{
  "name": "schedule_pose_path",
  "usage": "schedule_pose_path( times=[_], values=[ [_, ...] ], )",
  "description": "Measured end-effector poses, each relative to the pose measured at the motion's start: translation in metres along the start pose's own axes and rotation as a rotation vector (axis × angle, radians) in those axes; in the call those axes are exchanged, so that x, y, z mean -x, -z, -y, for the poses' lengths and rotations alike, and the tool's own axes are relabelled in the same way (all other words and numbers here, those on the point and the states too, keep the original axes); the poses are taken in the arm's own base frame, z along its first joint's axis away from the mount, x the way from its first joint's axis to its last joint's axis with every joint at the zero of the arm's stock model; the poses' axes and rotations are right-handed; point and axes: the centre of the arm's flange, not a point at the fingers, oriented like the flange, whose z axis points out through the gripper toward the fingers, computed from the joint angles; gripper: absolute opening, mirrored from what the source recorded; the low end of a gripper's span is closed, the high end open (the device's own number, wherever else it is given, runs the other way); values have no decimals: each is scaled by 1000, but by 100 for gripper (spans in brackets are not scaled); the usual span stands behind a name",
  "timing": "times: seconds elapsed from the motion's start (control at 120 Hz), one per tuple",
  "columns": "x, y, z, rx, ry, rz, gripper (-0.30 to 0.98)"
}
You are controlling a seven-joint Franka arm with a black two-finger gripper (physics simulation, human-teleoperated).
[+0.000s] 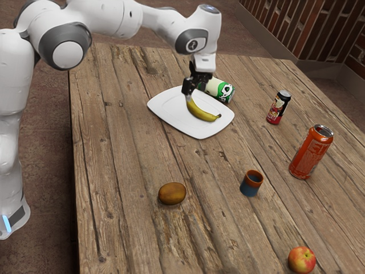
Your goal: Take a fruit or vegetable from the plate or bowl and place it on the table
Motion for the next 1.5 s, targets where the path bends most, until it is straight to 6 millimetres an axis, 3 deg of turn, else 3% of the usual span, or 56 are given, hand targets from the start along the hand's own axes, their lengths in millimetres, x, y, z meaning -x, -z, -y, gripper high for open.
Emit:
schedule_pose_path(
  times=[0.483, 0.758, 1.175, 1.5],
  values=[
    [-25, -36, 13, 144, -139, 30, 69],
    [-1, -43, 18, 178, -138, 34, 67],
    [-25, -60, 24, 187, -198, 24, 65],
    [-20, -69, 26, 199, -203, 26, 65]
  ],
)
